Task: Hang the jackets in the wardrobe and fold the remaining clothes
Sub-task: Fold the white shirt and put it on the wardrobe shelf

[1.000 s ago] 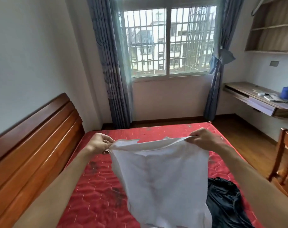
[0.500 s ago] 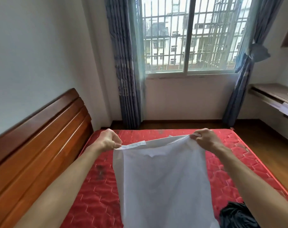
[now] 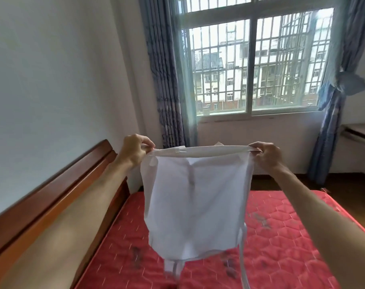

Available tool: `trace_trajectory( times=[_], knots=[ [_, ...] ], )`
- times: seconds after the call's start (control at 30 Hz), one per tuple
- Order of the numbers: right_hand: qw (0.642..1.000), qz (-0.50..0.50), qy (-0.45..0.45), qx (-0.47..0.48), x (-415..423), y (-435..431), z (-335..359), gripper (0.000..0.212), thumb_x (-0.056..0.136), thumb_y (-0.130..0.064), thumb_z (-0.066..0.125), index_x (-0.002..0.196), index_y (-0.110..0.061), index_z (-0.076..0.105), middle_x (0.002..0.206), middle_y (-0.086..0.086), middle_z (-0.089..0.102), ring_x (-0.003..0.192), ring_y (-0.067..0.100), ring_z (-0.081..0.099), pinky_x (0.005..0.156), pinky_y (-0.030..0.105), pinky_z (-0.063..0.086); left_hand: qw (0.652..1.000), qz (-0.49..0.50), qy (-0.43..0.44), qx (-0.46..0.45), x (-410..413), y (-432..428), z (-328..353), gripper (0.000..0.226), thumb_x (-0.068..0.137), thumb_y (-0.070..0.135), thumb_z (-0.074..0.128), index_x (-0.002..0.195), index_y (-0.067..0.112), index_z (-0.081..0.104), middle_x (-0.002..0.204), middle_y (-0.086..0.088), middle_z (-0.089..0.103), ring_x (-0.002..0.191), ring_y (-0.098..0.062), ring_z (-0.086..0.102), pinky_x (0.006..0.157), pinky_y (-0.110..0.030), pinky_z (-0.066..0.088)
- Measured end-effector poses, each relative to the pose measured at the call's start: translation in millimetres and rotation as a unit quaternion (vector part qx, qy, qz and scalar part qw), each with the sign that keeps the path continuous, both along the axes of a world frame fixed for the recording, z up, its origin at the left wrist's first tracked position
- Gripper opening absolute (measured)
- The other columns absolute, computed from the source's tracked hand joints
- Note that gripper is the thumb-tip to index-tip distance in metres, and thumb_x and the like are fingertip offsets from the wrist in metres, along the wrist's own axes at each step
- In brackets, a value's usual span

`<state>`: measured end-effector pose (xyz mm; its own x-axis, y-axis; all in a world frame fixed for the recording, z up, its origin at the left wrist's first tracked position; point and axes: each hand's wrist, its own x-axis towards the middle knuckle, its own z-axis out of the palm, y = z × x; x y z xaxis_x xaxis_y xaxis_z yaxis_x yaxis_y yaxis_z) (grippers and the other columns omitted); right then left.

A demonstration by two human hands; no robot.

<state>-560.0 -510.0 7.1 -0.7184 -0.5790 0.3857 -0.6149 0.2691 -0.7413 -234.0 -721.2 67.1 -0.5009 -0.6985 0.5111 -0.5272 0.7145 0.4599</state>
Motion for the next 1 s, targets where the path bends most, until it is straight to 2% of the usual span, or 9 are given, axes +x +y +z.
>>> trace_trajectory(
  times=[0.2,0.33,0.43,0.67,0.73,0.8,0.87,0.93,1.0],
  knots=[
    [0.998,0.015,0.056,-0.009,39,42,9,0.027,0.09,-0.001,0.059,0.108,-0.011,0.076,0.107,0.017,0.071,0.106,0.034,0.062,0.083,0.026,0.039,1.0,-0.018,0.002,-0.021,51,41,10,0.009,0.083,0.0,0.077,0.088,0.007,0.079,0.085,-0.005,0.076,0.073,-0.005,0.066,0.068,0.005,0.04],
    [0.998,0.034,0.059,0.008,72,84,-24,0.027,0.087,0.005,0.061,0.102,-0.009,0.078,0.092,0.007,0.065,0.096,0.033,0.063,0.079,0.025,0.038,0.999,-0.028,-0.012,0.035,91,74,-25,0.017,0.082,0.005,0.078,0.081,0.022,0.077,0.084,0.003,0.076,0.081,-0.007,0.072,0.081,-0.02,0.056],
    [0.997,0.061,0.029,0.046,97,120,-73,0.022,0.085,0.004,0.066,0.101,-0.006,0.078,0.094,0.008,0.069,0.094,0.028,0.065,0.08,0.025,0.04,0.996,-0.023,-0.039,0.072,119,102,-80,0.018,0.08,0.006,0.08,0.078,0.024,0.078,0.082,0.006,0.076,0.082,-0.007,0.073,0.084,-0.027,0.057],
    [0.979,0.062,-0.07,0.182,158,183,-262,0.023,0.081,0.002,0.074,0.099,-0.013,0.08,0.097,0.004,0.077,0.09,0.017,0.071,0.083,0.032,0.052,0.971,-0.021,-0.107,0.215,168,164,-294,0.033,0.075,0.003,0.079,0.069,0.035,0.073,0.076,0.013,0.074,0.076,0.001,0.07,0.079,-0.031,0.058],
    [0.972,0.052,-0.064,0.222,175,200,-334,0.032,0.078,0.005,0.073,0.094,-0.021,0.081,0.087,-0.003,0.077,0.092,0.022,0.072,0.081,0.031,0.051,0.961,-0.014,-0.116,0.249,182,178,-376,0.042,0.073,0.006,0.077,0.063,0.045,0.066,0.074,0.018,0.073,0.074,0.003,0.068,0.075,-0.033,0.057],
    [0.961,0.047,-0.069,0.262,193,219,-406,0.047,0.078,0.004,0.07,0.086,-0.042,0.077,0.083,-0.01,0.067,0.093,0.023,0.069,0.082,0.033,0.05,0.954,-0.006,-0.119,0.275,198,196,-460,0.042,0.073,0.01,0.078,0.066,0.049,0.066,0.073,0.017,0.072,0.072,0.001,0.067,0.072,-0.034,0.055],
    [0.951,0.036,-0.104,0.288,206,238,-474,0.057,0.079,0.001,0.066,0.081,-0.056,0.065,0.094,-0.007,0.063,0.096,0.018,0.066,0.084,0.031,0.048,0.945,-0.005,-0.128,0.302,211,221,-539,0.048,0.073,0.01,0.081,0.067,0.055,0.065,0.072,0.017,0.07,0.072,0.002,0.067,0.071,-0.028,0.054],
    [0.936,0.042,-0.128,0.326,220,258,-536,0.053,0.083,-0.002,0.063,0.087,-0.055,0.065,0.102,-0.006,0.061,0.1,0.016,0.065,0.083,0.029,0.046,0.928,0.0,-0.133,0.347,226,249,-608,0.057,0.072,0.007,0.082,0.061,0.059,0.062,0.073,0.023,0.069,0.074,0.004,0.066,0.068,-0.017,0.051],
    [0.924,0.046,-0.133,0.356,236,279,-594,0.048,0.084,-0.004,0.062,0.094,-0.05,0.07,0.103,-0.005,0.062,0.101,0.018,0.067,0.083,0.031,0.049,0.917,-0.002,-0.143,0.373,239,280,-669,0.055,0.074,0.008,0.082,0.062,0.058,0.063,0.076,0.027,0.069,0.076,0.005,0.067,0.069,-0.016,0.051]
  ],
)
